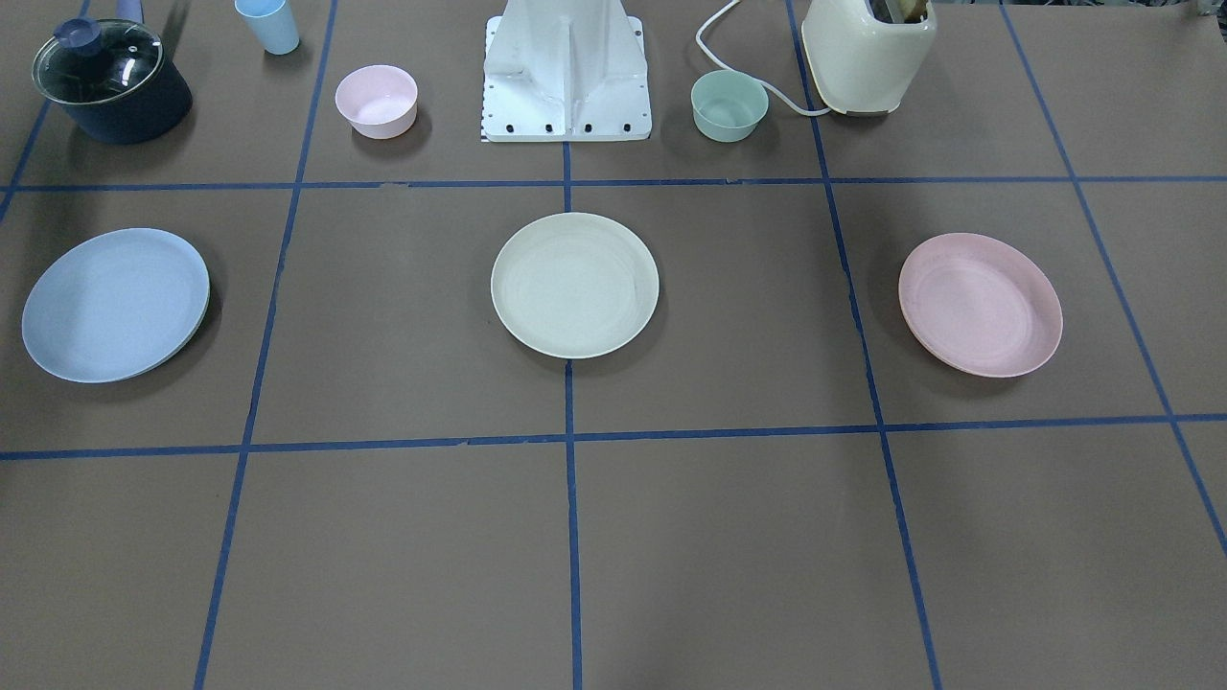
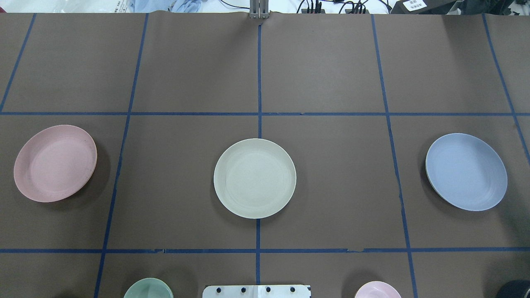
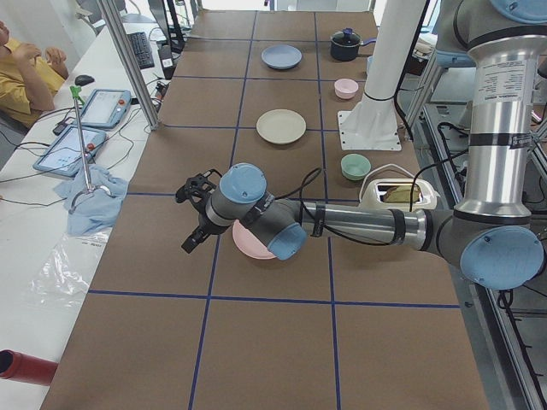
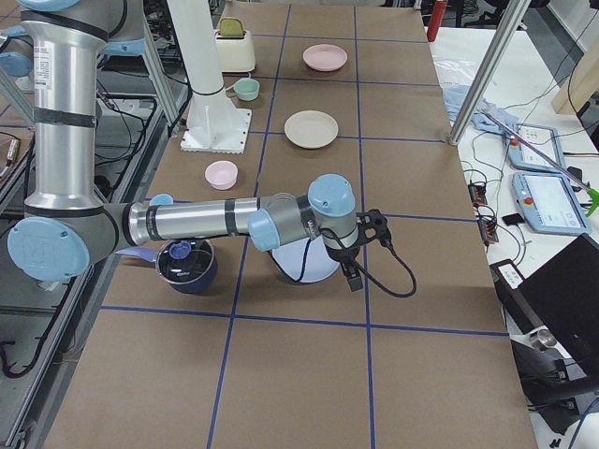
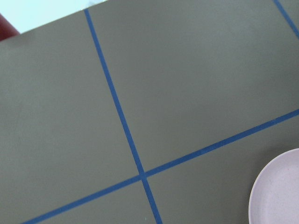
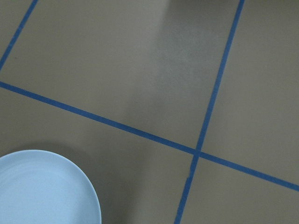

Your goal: Stack three plates with pink and blue

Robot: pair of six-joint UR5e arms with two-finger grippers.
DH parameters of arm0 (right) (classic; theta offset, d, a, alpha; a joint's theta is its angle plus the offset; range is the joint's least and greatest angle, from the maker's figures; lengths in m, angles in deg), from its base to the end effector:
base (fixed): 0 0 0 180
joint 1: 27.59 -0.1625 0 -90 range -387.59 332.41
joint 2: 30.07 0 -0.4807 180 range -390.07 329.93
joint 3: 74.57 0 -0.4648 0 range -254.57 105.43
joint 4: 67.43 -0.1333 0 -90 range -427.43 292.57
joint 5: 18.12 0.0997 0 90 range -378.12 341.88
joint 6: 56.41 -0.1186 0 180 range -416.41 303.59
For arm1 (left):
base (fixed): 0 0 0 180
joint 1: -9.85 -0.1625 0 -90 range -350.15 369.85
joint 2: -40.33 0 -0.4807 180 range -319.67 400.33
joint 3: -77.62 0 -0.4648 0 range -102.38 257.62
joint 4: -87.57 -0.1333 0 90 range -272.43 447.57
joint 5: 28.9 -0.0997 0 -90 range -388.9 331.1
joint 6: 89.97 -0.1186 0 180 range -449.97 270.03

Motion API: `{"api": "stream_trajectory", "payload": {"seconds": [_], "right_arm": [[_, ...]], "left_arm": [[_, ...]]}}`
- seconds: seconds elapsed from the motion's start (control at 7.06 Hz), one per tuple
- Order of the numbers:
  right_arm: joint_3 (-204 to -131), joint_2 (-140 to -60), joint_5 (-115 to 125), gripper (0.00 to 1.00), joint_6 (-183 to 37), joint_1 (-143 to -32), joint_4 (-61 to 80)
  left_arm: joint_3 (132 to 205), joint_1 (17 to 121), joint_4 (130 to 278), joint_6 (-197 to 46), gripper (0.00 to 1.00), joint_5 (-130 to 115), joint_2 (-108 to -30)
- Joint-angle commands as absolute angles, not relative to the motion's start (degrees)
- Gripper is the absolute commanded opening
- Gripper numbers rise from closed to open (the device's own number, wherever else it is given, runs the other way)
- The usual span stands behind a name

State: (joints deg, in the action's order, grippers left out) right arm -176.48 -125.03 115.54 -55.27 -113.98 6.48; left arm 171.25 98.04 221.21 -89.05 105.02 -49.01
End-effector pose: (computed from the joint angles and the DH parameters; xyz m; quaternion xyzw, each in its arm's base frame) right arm 0.0170 -0.5473 0.6251 0.1775 -0.3683 -0.1119 0.9057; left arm -0.0324 -0.5905 0.6053 0.3586 0.3521 0.1546 0.8506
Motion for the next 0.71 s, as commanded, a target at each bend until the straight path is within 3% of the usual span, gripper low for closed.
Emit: {"api": "stream_trajectory", "payload": {"seconds": [0.0, 0.28, 0.57], "right_arm": [[-176.35, -125.08, 120.89, 1.00, -57.71, -111.71, 4.02], [-176.43, -126.39, 120.14, 1.00, -66.04, -108.29, -2.18], [-176.43, -127.98, 120.13, 1.00, -67.31, -107.92, -4.68]], "left_arm": [[167.99, 97.31, 231.65, -84.09, 1.00, 106.96, -48.62], [166.04, 88.55, 234.78, -75.28, 1.00, 106.38, -45.37], [161.33, 78.98, 249.21, -60.96, 1.00, 93.08, -40.64]]}}
